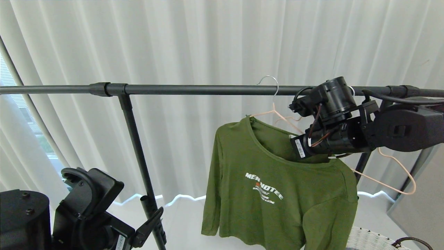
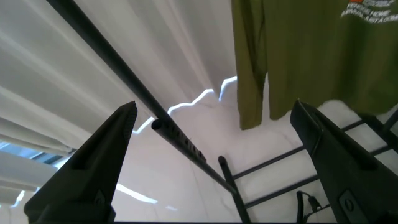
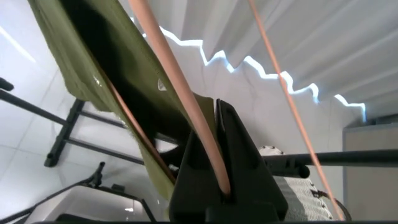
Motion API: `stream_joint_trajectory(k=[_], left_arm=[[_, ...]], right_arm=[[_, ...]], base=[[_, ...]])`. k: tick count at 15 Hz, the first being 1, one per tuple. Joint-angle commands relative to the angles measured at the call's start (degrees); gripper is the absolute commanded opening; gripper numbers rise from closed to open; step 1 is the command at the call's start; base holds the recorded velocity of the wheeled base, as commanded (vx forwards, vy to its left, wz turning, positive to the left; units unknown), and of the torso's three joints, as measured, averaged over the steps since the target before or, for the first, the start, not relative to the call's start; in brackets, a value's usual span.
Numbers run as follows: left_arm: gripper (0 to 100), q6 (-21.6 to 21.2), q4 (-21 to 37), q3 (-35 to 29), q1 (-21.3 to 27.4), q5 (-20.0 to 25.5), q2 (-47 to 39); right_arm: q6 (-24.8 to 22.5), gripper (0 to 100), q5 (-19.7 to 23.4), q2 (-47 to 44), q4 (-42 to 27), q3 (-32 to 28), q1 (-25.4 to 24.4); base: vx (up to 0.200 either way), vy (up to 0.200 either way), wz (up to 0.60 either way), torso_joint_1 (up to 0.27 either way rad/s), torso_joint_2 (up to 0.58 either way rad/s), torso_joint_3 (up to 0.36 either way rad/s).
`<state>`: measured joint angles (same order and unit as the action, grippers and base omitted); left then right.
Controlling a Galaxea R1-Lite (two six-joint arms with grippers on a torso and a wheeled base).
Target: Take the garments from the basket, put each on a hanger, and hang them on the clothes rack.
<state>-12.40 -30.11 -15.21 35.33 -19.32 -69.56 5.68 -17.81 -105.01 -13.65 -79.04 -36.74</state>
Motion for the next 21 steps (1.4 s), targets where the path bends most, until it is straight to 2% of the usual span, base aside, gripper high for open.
stream_joint_trajectory(k=[1, 9, 10, 14, 17, 19, 21], left_arm=[[100, 0.0, 0.0, 0.0, 0.0, 0.0, -0.4], [100, 0.2, 0.0, 0.0, 0.0, 0.0, -0.6], [100, 0.2, 0.0, 0.0, 0.0, 0.0, -0.6], [100, 0.4, -0.1, 0.7, -0.3, -0.1, -0.4], [100, 0.4, -0.1, 0.8, -2.1, -0.5, -0.5], [100, 0.3, -0.1, 0.8, -4.1, -0.5, -0.5], [100, 0.3, -0.1, 0.9, -5.5, -0.5, -0.4]], right_arm=[[-0.1, 0, 0.0, -2.0, 0.0, -0.5, -0.2], [0.0, 0, -0.7, -1.9, -0.1, -0.2, -1.8], [0.1, 100, -0.7, -1.8, -0.1, -0.2, -2.0], [2.1, 100, -2.7, 2.4, 0.8, 0.9, -4.7], [3.4, 100, -4.6, 8.8, 0.8, 3.4, -6.2], [3.3, 100, -4.7, 14.7, 0.8, 7.0, -6.6], [1.4, 100, -4.8, 20.4, 0.9, 12.5, -6.6]], base=[[0.000, 0.000, 0.00, 0.000, 0.00, 0.000], [0.000, 0.000, 0.00, 0.000, 0.00, 0.000], [0.000, 0.000, 0.00, 0.000, 0.00, 0.000], [0.000, 0.000, 0.00, 0.000, 0.00, 0.000], [0.000, 0.000, 0.00, 0.000, 0.00, 0.000], [0.000, 0.000, 0.00, 0.000, 0.00, 0.000], [-0.200, 0.000, 0.00, 0.002, 0.00, 0.002]])
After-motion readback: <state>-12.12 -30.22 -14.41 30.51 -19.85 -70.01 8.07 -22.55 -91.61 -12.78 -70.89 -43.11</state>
